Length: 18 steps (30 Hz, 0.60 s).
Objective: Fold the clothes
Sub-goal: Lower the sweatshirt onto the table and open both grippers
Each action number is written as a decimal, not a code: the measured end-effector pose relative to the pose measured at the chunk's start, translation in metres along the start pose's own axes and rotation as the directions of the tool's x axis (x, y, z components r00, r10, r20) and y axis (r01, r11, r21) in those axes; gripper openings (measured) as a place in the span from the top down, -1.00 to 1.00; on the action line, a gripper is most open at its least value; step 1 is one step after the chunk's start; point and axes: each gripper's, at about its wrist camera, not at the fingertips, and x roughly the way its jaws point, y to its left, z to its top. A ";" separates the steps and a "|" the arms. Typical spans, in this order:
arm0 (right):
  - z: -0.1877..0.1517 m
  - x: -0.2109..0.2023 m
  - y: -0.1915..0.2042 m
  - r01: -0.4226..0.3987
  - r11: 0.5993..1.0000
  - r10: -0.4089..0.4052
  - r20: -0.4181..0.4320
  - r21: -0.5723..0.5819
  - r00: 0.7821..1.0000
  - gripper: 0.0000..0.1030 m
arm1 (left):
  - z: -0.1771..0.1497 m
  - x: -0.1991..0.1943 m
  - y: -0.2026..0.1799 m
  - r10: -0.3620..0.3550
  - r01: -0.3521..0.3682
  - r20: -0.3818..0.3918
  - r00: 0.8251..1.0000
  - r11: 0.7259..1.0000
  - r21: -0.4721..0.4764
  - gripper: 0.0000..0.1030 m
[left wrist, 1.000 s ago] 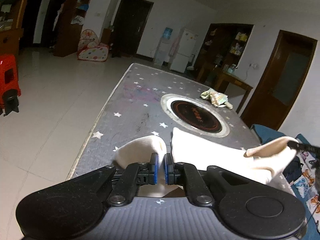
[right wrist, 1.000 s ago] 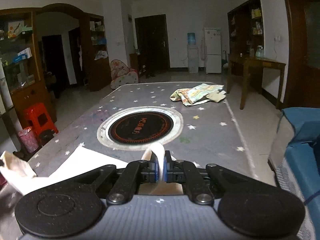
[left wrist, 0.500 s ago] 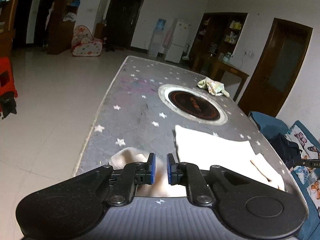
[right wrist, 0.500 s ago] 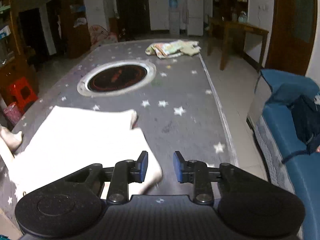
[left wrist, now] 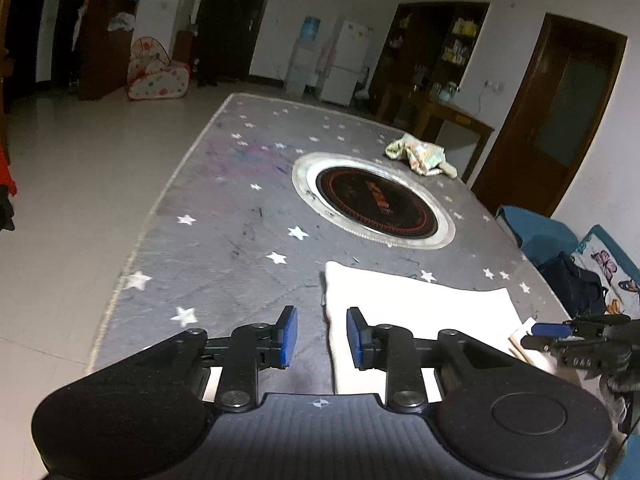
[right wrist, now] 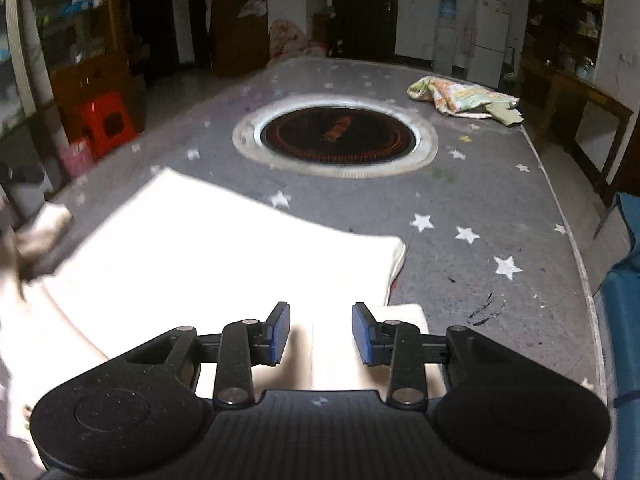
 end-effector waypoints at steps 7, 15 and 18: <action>-0.007 0.007 -0.018 0.305 0.949 -0.307 -0.013 -0.083 0.952 0.35 | 0.010 0.041 -0.005 0.001 -0.001 -0.044 0.999 1.000 0.013 0.43; 0.023 0.008 -0.040 0.064 0.991 -0.066 0.017 0.118 0.998 0.35 | 0.018 0.092 -0.015 0.014 -0.009 -0.093 0.996 0.999 0.053 0.28; 0.030 0.029 -0.041 0.043 0.991 -0.041 -0.018 0.124 0.999 0.35 | 0.019 0.106 -0.017 0.008 -0.001 -0.111 0.994 0.998 0.057 0.28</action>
